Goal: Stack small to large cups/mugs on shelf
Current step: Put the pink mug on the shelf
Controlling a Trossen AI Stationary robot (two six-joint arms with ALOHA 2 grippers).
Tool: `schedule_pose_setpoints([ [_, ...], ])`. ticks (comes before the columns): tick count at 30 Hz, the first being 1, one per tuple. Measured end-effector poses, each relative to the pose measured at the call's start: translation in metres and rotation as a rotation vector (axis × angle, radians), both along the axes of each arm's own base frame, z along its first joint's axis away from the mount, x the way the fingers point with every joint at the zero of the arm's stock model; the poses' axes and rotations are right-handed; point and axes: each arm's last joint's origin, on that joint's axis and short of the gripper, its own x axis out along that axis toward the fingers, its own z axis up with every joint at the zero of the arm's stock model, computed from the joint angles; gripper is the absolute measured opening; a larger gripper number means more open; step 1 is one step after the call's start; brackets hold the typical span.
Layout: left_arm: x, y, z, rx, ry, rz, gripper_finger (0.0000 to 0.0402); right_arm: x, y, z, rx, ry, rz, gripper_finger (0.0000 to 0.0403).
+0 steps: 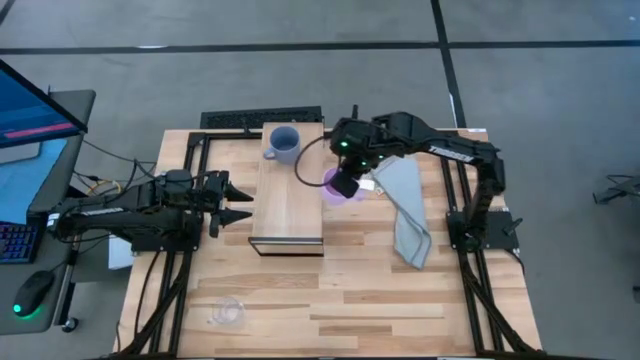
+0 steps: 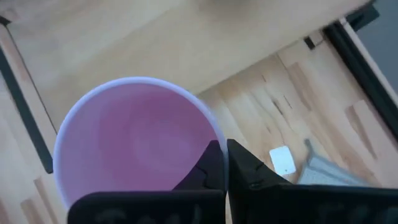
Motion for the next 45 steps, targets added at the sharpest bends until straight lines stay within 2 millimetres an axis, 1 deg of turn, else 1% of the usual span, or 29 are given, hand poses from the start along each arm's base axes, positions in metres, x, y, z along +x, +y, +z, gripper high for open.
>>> schedule_pose_setpoints([
  [3, 0.000, 0.000, -0.001, -0.001, 0.008, 0.001, 0.0234, 0.014, 0.001, 0.007, -0.017, -0.008, 0.040, 0.0009],
  [5, 0.000, 0.000, -0.001, -0.005, 0.015, 0.002, 0.0234, 0.022, -0.001, 0.008, -0.022, 0.003, 0.058, 0.0009],
  [8, 0.000, 0.000, -0.002, -0.011, 0.019, 0.002, 0.0234, 0.036, -0.002, -0.002, -0.016, -0.012, 0.087, 0.0009],
  [10, -0.001, 0.000, -0.002, -0.013, 0.025, 0.003, 0.0234, 0.038, -0.005, -0.007, 0.007, 0.006, 0.094, 0.0009],
  [14, -0.001, 0.000, -0.003, -0.016, 0.033, 0.002, 0.0234, 0.050, -0.008, -0.018, 0.007, 0.014, 0.102, 0.0009],
  [16, -0.001, 0.000, -0.003, -0.016, 0.036, 0.002, 0.0234, 0.056, -0.009, -0.018, 0.003, -0.023, 0.112, 0.0009],
  [20, -0.001, 0.000, -0.004, -0.016, 0.040, 0.002, 0.0234, 0.059, -0.009, -0.012, -0.009, -0.088, 0.116, 0.0009],
  [27, -0.001, 0.000, -0.004, -0.015, 0.039, 0.003, 0.0234, 0.060, -0.009, -0.013, -0.010, -0.090, 0.115, 0.0009],
  [30, -0.001, 0.000, -0.004, -0.015, 0.039, 0.003, 0.0234, 0.066, -0.009, -0.019, -0.010, -0.085, 0.123, 0.0009],
  [33, -0.001, 0.000, -0.003, -0.016, 0.039, 0.004, 0.0234, 0.071, -0.009, -0.030, -0.006, -0.050, 0.132, 0.0009],
  [35, -0.001, 0.000, -0.003, -0.017, 0.039, 0.004, 0.0234, 0.077, -0.007, -0.033, -0.012, -0.069, 0.150, 0.0009],
  [36, -0.001, 0.000, -0.003, -0.018, 0.039, 0.004, 0.0234, 0.077, -0.006, -0.034, -0.009, -0.055, 0.154, 0.0009],
  [39, -0.001, 0.000, -0.003, -0.022, 0.039, 0.006, 0.0234, 0.080, -0.005, -0.035, -0.011, -0.072, 0.163, 0.0009],
  [42, -0.001, 0.000, -0.003, -0.022, 0.039, 0.006, 0.0234, 0.079, -0.006, -0.039, -0.002, -0.041, 0.164, 0.0009],
  [45, -0.001, 0.000, -0.003, -0.022, 0.039, 0.006, 0.0234, 0.079, -0.006, -0.038, -0.005, -0.050, 0.164, 0.0009],
])
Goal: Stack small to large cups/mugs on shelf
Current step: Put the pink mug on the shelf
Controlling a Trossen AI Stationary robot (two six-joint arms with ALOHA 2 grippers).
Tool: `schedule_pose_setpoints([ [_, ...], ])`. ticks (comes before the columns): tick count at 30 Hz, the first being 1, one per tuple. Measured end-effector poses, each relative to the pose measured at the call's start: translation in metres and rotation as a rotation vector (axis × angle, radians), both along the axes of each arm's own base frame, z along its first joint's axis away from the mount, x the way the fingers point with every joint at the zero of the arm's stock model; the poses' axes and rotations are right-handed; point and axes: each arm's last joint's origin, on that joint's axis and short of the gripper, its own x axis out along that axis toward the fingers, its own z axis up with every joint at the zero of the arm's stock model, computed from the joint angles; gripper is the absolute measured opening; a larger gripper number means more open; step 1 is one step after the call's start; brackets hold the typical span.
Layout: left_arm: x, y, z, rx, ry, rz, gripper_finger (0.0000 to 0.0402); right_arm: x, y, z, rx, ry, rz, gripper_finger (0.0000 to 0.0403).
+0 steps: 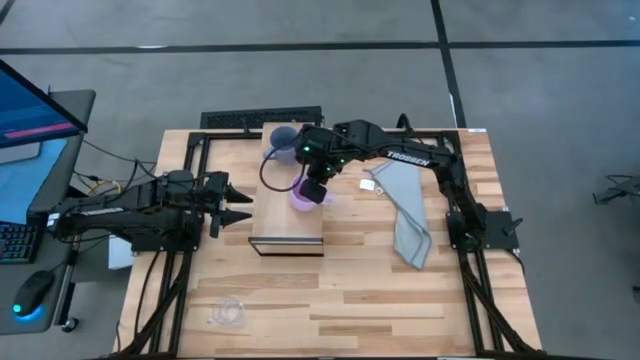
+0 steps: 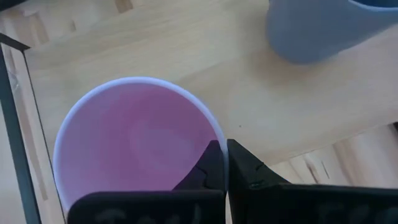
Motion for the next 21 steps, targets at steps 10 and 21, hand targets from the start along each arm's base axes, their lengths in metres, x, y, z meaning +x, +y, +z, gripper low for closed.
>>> schedule_pose_setpoints([
  [10, 0.0001, 0.0000, 0.0001, 0.001, -0.001, 0.000, 0.0234, 0.0000, 0.0001, -0.0001, 0.000, 0.000, 0.001, 0.0009],
  [21, 0.0000, 0.0000, 0.0002, 0.001, -0.002, 0.000, 0.0234, 0.0001, 0.0008, 0.0000, -0.001, 0.001, 0.002, 0.0011],
])
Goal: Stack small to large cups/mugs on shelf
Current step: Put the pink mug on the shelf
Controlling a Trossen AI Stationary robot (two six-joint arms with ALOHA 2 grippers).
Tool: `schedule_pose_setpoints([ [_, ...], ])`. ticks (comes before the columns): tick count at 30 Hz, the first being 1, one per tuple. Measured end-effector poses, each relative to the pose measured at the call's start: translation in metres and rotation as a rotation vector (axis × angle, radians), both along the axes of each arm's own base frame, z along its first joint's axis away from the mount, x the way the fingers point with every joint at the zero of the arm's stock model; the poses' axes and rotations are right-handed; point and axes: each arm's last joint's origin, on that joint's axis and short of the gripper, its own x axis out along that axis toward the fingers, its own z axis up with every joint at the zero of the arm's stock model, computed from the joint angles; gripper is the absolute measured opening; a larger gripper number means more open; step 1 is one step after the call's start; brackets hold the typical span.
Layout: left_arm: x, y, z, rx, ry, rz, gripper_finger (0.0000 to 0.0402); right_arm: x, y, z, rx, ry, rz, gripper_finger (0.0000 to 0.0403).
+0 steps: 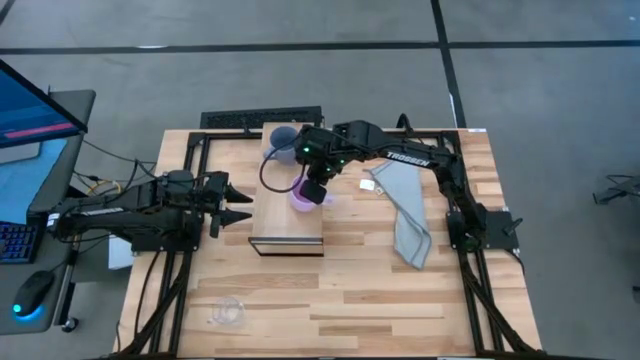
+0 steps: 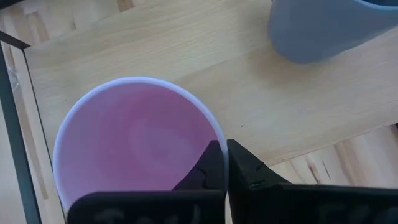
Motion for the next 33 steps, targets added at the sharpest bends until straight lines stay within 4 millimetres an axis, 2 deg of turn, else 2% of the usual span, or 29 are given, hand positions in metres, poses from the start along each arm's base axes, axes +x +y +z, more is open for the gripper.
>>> schedule_pose_setpoints([
  [4, 0.000, 0.000, 0.000, 0.000, 0.000, 0.000, 0.0234, 0.001, 0.000, 0.000, -0.003, -0.008, -0.001, 0.0009],
  [10, 0.000, 0.000, 0.000, 0.000, 0.000, 0.000, 0.0234, 0.000, 0.000, 0.000, -0.010, -0.004, -0.014, 0.0031],
  [17, 0.000, 0.000, 0.000, 0.001, 0.000, 0.000, 0.0234, 0.000, 0.000, 0.000, -0.012, 0.003, -0.007, 0.0011],
  [23, 0.000, 0.000, 0.000, 0.001, 0.001, 0.000, 0.0234, 0.000, 0.000, 0.000, -0.009, 0.002, -0.013, 0.0033],
  [33, 0.000, 0.000, -0.001, 0.000, 0.006, -0.002, 0.0234, 0.011, 0.002, -0.015, 0.007, 0.020, 0.005, 0.0031],
])
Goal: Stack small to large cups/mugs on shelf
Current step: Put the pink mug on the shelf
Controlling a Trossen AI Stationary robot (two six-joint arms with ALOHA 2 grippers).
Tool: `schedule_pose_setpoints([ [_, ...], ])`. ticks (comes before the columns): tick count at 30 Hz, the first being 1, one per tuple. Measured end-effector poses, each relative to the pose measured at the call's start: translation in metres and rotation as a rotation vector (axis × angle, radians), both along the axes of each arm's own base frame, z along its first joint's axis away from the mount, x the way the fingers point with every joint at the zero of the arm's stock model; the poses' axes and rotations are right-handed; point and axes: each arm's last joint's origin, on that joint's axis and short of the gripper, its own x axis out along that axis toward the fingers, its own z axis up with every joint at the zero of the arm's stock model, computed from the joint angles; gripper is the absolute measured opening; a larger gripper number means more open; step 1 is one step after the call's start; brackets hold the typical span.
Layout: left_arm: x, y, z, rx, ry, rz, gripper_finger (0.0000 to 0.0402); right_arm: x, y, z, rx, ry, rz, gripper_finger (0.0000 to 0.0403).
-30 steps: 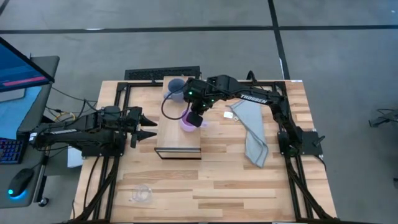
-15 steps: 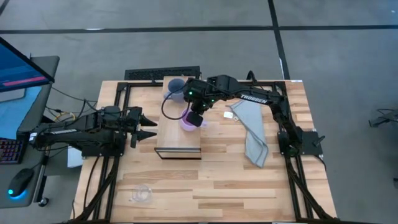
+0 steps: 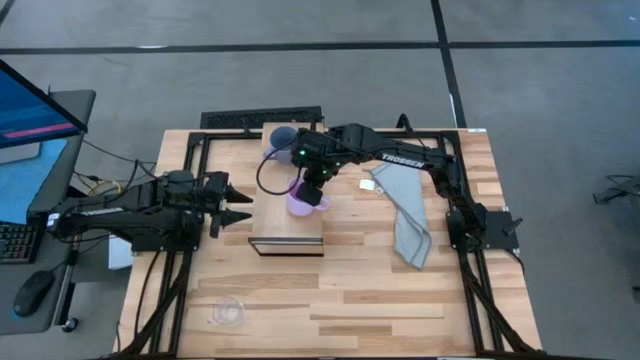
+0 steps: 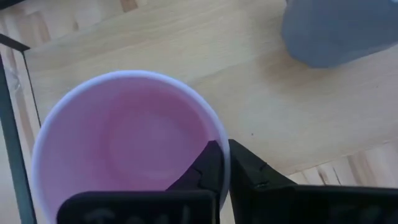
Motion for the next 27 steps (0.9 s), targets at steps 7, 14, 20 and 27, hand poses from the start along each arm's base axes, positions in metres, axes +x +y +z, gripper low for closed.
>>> schedule_pose_setpoints([
  [7, -0.0005, -0.0001, -0.0019, -0.003, 0.020, -0.001, 0.0234, 0.0004, -0.0006, 0.0008, -0.003, -0.011, -0.001, 0.0039],
  [14, -0.0005, -0.0001, -0.0019, -0.003, 0.021, -0.001, 0.0234, 0.0009, 0.0024, 0.0004, -0.010, -0.010, 0.009, 0.0047],
  [20, -0.0005, -0.0001, -0.0019, 0.012, 0.020, -0.006, 0.0234, 0.0010, 0.0038, -0.0010, -0.017, -0.001, 0.031, 0.0078],
  [27, -0.0005, -0.0001, -0.0019, 0.012, 0.020, -0.006, 0.0234, 0.0015, 0.0037, -0.0008, -0.015, -0.006, 0.026, 0.0106],
])
